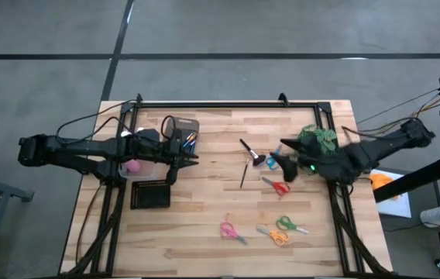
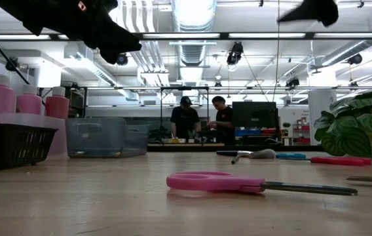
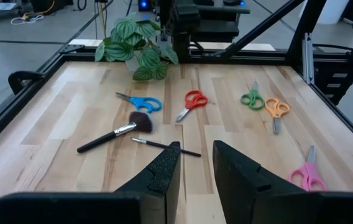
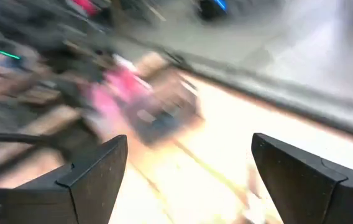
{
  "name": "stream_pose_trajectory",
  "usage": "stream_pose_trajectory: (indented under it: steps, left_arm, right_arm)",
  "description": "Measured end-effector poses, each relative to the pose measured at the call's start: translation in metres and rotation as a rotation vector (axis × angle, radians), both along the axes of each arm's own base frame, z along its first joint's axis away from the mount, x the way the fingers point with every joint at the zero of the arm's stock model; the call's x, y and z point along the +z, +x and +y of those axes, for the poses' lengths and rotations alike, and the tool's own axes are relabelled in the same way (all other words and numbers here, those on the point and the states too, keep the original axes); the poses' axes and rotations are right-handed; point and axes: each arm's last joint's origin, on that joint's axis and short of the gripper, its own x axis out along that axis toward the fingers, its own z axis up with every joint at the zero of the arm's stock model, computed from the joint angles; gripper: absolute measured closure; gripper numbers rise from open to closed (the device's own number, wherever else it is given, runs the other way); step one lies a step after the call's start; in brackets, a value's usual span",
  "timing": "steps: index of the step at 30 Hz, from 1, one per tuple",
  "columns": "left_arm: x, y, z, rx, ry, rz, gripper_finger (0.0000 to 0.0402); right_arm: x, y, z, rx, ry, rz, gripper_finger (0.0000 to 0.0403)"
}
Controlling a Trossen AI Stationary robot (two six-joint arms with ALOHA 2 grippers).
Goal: Pick & Place Paint Supplies
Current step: Put the black brush into the black bin
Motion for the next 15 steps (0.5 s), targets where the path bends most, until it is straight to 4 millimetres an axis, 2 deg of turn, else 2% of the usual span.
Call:
stream_pose_trajectory:
  steps: [5,11,15]
  left_arm:
    - [0.0,0.0,0.0,0.001,-0.003,-0.004,0.0304]
    - [0.001,0.0,0.0,0.002,-0.003,-0.008,0.0304]
    - [0.001,0.0,0.0,0.007,-0.018,-0.011,0.0304]
  right_arm:
    - [0.003,0.024,-0.028,-0.156,0.154,0.278,0.0062]
    - [0.005,0.077,-0.049,-0.127,0.171,0.435,0.0062]
    - [0.003,0.107,-0.066,-0.079,0.197,0.512,0.0062]
